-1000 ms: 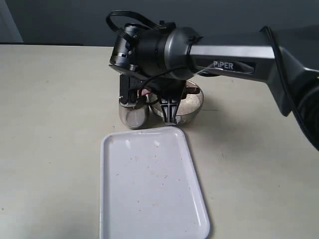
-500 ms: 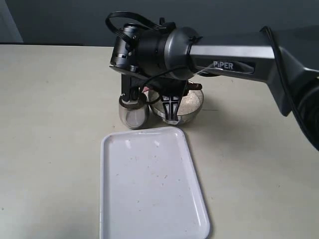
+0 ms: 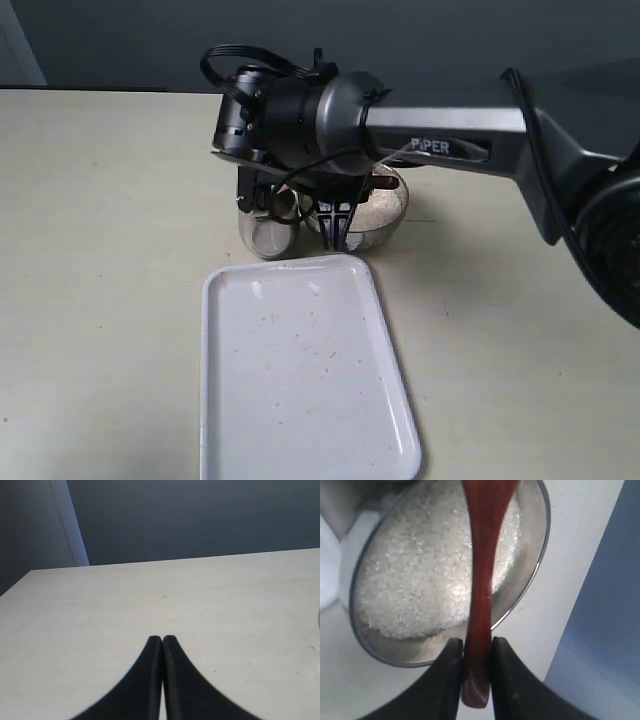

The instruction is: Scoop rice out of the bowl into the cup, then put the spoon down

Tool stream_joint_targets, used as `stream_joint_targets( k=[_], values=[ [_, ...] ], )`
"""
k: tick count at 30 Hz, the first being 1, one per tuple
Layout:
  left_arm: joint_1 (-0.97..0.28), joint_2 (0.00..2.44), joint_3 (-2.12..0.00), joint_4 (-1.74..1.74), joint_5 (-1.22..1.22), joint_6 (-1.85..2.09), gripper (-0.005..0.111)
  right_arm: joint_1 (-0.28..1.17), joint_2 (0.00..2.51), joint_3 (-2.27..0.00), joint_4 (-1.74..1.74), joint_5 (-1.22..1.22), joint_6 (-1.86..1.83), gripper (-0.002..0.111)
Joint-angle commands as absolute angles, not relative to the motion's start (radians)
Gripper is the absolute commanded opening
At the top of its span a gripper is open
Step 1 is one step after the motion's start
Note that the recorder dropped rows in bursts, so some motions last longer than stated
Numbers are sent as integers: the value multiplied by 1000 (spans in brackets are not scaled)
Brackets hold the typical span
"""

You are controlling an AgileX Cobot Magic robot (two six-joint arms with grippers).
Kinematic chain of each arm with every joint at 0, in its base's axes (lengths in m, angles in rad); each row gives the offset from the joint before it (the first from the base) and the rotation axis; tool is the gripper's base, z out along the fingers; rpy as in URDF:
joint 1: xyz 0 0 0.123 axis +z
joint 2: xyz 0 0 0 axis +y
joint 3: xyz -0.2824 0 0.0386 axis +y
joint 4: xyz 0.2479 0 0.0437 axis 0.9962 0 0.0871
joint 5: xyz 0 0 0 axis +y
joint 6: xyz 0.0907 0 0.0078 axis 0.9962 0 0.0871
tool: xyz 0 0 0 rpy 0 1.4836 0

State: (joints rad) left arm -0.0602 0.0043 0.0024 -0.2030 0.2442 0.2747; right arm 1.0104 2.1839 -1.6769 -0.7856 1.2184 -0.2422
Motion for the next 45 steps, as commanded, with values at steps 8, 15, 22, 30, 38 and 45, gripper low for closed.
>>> stream_joint_targets(
  k=[8,15,22,30,38,45],
  values=[
    [-63,0,0,-202,233,272,1,1022,2189,-1678,-839,1221,-206,0],
    [-63,0,0,-202,233,272,1,1022,2189,-1678,-858,1221,-157,0],
    [-63,0,0,-202,233,272,1,1022,2189,-1678,-858,1221,-127,0],
    [-63,0,0,-202,233,272,1,1026,2189,-1678,-860,1221,-121,0],
    [-63,0,0,-202,233,272,1,1026,2189,-1678,-860,1221,-120,0],
    [-63,0,0,-202,233,272,1,1026,2189,-1678,-841,1221,-120,0]
  ],
)
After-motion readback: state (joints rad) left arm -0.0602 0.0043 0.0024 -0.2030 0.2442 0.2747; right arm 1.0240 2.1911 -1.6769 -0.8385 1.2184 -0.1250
